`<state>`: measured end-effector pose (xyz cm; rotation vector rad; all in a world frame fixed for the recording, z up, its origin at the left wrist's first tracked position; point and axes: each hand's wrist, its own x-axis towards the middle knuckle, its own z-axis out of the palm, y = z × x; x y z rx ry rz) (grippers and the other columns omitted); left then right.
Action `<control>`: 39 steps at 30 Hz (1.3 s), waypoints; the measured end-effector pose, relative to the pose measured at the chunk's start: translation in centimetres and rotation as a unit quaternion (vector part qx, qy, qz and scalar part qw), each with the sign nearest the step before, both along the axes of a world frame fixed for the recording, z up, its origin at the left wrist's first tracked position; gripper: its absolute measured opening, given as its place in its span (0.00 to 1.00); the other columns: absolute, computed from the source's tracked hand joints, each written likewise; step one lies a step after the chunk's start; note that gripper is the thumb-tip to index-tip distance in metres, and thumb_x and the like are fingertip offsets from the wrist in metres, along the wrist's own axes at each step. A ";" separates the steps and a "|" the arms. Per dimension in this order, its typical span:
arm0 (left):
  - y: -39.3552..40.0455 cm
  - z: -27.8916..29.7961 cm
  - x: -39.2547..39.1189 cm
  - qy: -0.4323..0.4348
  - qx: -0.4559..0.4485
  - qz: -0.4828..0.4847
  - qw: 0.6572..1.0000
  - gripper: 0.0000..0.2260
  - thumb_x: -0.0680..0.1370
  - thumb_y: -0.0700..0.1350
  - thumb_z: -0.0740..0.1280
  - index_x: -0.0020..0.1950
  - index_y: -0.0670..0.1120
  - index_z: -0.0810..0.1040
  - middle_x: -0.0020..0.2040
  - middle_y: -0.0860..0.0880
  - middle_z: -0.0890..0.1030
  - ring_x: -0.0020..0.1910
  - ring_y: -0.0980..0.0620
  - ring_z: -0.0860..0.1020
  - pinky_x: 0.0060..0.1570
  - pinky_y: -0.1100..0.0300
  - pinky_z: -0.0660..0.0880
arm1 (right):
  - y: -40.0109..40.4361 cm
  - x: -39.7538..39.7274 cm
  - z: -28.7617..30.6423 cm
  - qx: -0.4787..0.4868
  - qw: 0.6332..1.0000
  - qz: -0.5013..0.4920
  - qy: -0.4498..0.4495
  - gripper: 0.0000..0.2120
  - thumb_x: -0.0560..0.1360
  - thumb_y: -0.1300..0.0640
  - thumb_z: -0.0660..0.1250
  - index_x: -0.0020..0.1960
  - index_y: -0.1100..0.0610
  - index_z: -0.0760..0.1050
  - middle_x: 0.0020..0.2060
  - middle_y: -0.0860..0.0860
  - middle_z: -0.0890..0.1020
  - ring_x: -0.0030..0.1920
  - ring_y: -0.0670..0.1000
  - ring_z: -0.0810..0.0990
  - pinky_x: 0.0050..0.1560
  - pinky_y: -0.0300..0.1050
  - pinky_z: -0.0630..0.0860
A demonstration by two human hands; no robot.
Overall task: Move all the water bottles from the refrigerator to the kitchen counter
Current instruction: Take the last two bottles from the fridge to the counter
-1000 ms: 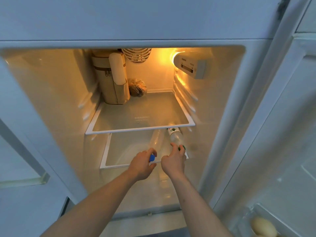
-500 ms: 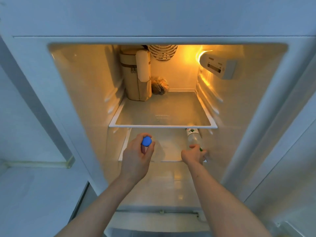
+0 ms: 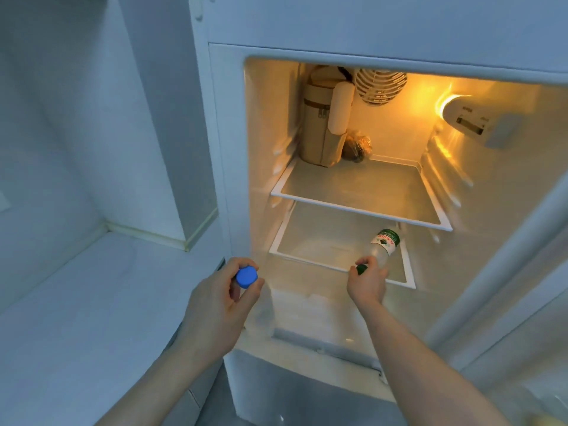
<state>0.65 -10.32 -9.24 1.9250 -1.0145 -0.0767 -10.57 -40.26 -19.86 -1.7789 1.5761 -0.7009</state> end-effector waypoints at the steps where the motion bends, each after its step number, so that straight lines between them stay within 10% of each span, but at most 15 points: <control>1: 1.6 0.1 -0.4 -0.004 0.002 0.010 1.000 0.02 0.80 0.52 0.69 0.51 0.59 0.76 0.30 0.55 0.70 0.30 0.55 0.68 0.32 0.63 0.65 | 1.0 -0.3 -0.1 -0.013 1.000 0.008 -0.004 0.04 0.82 0.55 0.66 0.54 0.49 0.72 0.60 0.59 0.72 0.44 0.61 0.75 0.55 0.54 0.77; 17: 26.2 -0.4 -11.2 -0.017 0.007 0.133 0.991 0.03 0.80 0.52 0.69 0.50 0.57 0.76 0.29 0.53 0.71 0.30 0.51 0.71 0.35 0.51 0.73 | 17.8 -6.6 9.9 -0.083 0.968 0.226 0.074 0.04 0.82 0.50 0.58 0.53 0.48 0.70 0.49 0.58 0.80 0.34 0.63 0.86 0.43 0.61 0.84; 25: 38.1 -2.3 -18.3 0.029 0.047 0.190 0.980 0.04 0.80 0.54 0.68 0.49 0.56 0.76 0.29 0.53 0.68 0.29 0.55 0.67 0.34 0.56 0.68 | 38.3 -8.3 7.9 -0.017 0.762 0.598 0.249 0.07 0.84 0.53 0.55 0.56 0.54 0.69 0.45 0.59 0.82 0.36 0.60 0.87 0.35 0.57 0.84; 39: 63.5 -3.4 -30.5 0.088 0.044 0.544 0.833 0.03 0.80 0.52 0.69 0.49 0.57 0.76 0.31 0.64 0.74 0.30 0.56 0.69 0.32 0.61 0.67 | 72.9 -4.7 8.1 -0.118 0.415 0.887 0.165 0.04 0.82 0.47 0.60 0.51 0.43 0.72 0.44 0.48 0.80 0.36 0.50 0.84 0.31 0.39 0.73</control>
